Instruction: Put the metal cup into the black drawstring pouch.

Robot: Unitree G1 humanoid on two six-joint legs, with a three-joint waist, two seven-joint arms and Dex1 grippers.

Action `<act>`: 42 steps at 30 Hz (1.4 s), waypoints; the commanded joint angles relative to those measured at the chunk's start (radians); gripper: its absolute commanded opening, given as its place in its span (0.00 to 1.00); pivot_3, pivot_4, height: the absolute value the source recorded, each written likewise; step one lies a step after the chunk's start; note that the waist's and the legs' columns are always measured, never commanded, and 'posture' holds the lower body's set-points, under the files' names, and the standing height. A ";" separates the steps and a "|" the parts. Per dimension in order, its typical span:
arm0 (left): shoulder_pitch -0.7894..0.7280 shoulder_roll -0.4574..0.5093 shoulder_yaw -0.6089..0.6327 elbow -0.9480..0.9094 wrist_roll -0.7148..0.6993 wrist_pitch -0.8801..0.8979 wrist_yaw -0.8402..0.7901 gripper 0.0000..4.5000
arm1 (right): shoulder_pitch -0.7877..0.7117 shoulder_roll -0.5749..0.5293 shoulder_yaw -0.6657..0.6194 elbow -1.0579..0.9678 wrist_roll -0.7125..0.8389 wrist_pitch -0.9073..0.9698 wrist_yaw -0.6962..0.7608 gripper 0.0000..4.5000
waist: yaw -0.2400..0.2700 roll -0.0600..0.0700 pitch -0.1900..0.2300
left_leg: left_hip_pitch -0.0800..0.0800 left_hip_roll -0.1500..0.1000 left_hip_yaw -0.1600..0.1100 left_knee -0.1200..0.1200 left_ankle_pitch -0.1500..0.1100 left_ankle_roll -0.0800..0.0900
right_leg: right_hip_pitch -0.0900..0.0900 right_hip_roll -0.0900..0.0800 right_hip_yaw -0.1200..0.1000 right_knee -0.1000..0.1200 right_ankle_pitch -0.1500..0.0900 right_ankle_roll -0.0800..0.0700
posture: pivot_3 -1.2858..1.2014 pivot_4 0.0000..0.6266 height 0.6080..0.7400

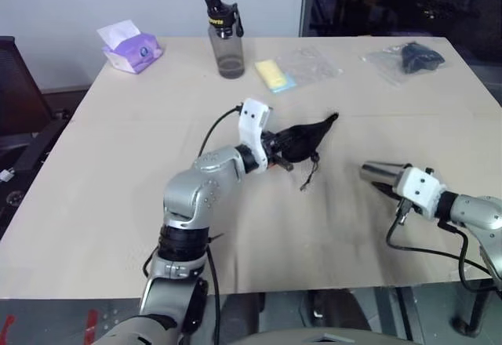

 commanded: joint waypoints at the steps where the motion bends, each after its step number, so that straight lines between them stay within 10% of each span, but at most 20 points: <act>1: -0.038 -0.033 0.041 -0.033 -0.049 0.051 0.052 0.00 | -0.037 0.038 -0.078 -0.065 0.078 0.011 -0.041 0.01 | 0.000 0.000 0.000 | 0.000 0.000 0.000 0.000 0.000 0.000 | 0.000 0.000 0.000 0.000 0.000 0.000 | 0.52 0.24 1.00; 9: -0.068 -0.086 0.023 -0.015 -0.052 0.110 0.138 0.00 | -0.176 0.205 -0.054 -0.268 0.212 -0.042 -0.088 0.01 | -0.009 0.000 0.000 | 0.000 0.000 -0.002 0.000 0.000 0.000 | 0.000 0.001 -0.001 0.000 0.001 0.001 | 0.52 0.24 1.00; 24: -0.103 -0.172 0.147 0.008 -0.231 0.203 0.164 0.00 | -0.235 0.105 0.176 -0.159 -0.068 -0.179 0.014 0.01 | -0.011 -0.001 0.001 | 0.000 0.000 -0.001 0.000 0.000 0.000 | 0.000 0.000 0.000 0.000 0.002 -0.001 | 0.52 0.24 1.00; 42: -0.064 -0.139 0.132 -0.028 -0.375 0.267 0.157 0.00 | -0.282 0.341 0.050 -0.227 0.087 0.115 -0.225 0.01 | -0.010 -0.001 0.001 | 0.000 0.000 -0.001 0.000 0.000 0.000 | 0.000 0.000 0.000 0.000 0.002 -0.002 | 0.52 0.24 1.00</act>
